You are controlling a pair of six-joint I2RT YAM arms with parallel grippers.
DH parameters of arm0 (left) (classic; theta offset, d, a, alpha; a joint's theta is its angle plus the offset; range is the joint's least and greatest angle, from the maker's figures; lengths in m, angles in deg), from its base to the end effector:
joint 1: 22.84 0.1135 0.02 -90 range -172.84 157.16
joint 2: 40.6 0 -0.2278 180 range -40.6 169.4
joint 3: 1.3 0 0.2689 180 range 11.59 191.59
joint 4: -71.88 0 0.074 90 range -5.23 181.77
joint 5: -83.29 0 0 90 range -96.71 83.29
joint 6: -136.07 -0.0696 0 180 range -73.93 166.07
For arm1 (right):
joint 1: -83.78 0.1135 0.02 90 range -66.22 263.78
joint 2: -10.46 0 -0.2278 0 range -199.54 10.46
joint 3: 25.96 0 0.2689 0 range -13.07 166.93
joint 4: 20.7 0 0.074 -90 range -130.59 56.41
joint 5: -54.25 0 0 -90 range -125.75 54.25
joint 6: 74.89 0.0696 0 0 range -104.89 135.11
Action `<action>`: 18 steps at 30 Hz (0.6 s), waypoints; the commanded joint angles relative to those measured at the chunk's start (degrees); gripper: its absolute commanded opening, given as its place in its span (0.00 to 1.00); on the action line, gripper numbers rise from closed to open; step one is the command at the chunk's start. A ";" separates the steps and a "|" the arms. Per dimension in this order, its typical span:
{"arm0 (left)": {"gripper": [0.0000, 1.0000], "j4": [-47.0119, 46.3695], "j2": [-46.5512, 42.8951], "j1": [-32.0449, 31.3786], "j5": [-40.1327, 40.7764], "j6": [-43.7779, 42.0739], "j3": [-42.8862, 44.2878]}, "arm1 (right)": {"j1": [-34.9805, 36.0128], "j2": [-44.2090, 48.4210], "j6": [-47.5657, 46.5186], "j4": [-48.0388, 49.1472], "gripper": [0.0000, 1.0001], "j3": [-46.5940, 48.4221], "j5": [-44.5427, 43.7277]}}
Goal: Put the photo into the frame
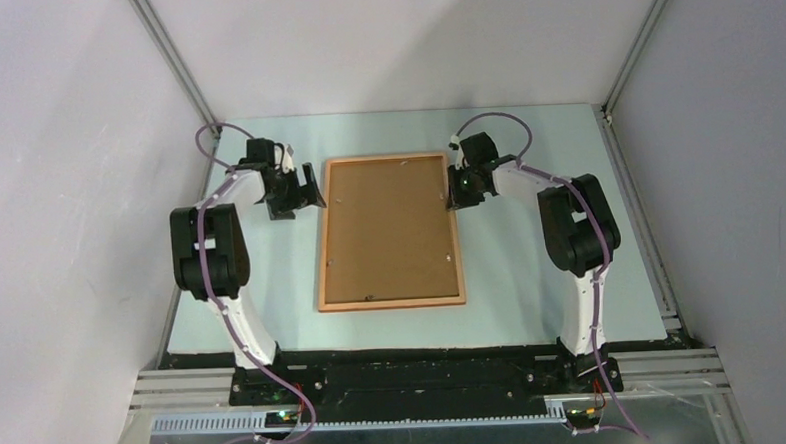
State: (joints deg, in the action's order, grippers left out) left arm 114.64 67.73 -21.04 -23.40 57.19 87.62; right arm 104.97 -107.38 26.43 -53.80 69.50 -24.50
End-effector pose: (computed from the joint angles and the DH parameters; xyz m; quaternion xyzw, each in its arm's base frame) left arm 0.4114 -0.0071 0.1160 -0.0734 0.9582 -0.1597 0.2257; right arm 0.4199 0.1774 0.0953 -0.1107 0.9443 0.1725 0.2573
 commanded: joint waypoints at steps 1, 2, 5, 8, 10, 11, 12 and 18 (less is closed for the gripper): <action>0.96 1.46 1.90 -1.14 1.54 4.15 4.05 | -0.50 5.08 -2.47 0.56 0.00 -1.72 0.88; 0.96 1.61 2.35 -2.14 2.60 4.47 4.92 | -0.53 5.43 -2.58 0.60 0.00 -1.98 0.99; 0.95 1.68 3.34 -4.20 5.05 6.08 6.59 | -0.85 5.89 -2.96 0.89 0.00 -2.93 1.48; 0.94 1.65 5.25 -6.52 6.05 7.62 9.00 | -0.97 5.81 -3.29 1.07 0.00 -3.01 2.24; 0.94 1.66 6.49 -7.75 7.04 9.05 10.64 | -0.99 5.64 -3.21 1.05 0.00 -3.01 2.47; 0.93 1.77 6.95 -8.48 7.84 9.90 11.20 | -0.98 5.55 -3.22 1.05 0.00 -3.06 2.53; 0.92 1.81 7.94 -8.74 8.22 10.29 12.47 | -0.98 5.53 -3.16 1.18 0.00 -3.09 2.66; 0.84 2.71 12.38 -10.19 11.02 12.31 16.57 | -1.06 5.39 -2.73 1.71 0.00 -3.34 3.79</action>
State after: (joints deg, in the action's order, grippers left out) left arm 116.65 77.81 -30.92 -15.88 67.20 100.86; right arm 104.06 -105.15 25.09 -53.88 66.41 -23.65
